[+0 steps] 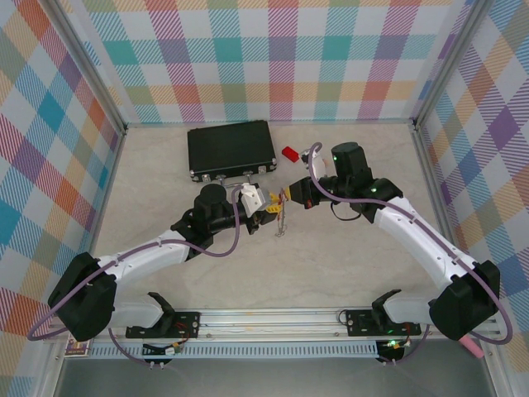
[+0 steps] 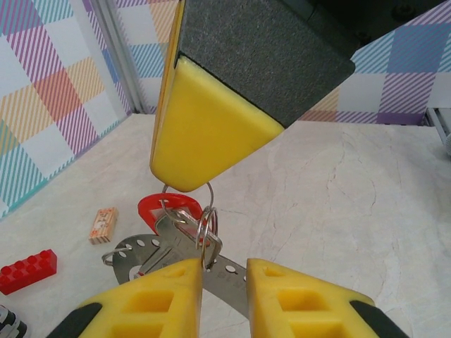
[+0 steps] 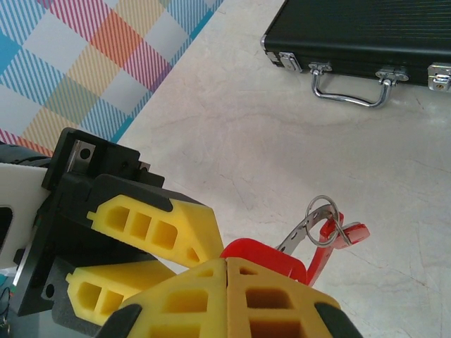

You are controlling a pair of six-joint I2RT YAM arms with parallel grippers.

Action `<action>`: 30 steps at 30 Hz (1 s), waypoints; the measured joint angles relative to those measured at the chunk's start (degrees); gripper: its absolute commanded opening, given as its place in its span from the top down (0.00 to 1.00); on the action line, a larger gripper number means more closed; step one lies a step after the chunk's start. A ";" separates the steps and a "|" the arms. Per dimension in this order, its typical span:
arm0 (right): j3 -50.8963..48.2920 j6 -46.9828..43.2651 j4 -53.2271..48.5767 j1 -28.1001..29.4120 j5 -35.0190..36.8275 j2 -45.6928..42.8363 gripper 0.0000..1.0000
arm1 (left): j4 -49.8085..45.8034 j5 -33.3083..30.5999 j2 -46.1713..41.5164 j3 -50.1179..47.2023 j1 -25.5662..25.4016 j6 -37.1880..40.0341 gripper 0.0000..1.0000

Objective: Put the keys on the keyring

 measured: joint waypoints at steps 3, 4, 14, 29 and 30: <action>0.00 0.00 0.00 0.00 -0.09 0.00 1.00 | 0.00 -0.15 0.00 0.09 0.00 0.24 0.80; 0.00 0.00 0.00 0.00 -0.22 0.00 1.00 | 0.00 -0.13 0.00 0.09 -0.02 0.35 0.80; 0.00 -0.17 0.02 0.00 -1.31 -0.02 1.00 | 0.55 -2.01 0.52 0.13 0.00 1.07 0.80; -0.07 -0.20 0.46 0.00 -2.73 -0.33 1.00 | 0.87 -1.86 0.52 0.42 0.00 1.70 0.89; -0.09 -0.20 0.46 0.00 -2.80 -0.33 1.00 | 0.87 -1.73 0.52 0.46 0.00 1.70 0.88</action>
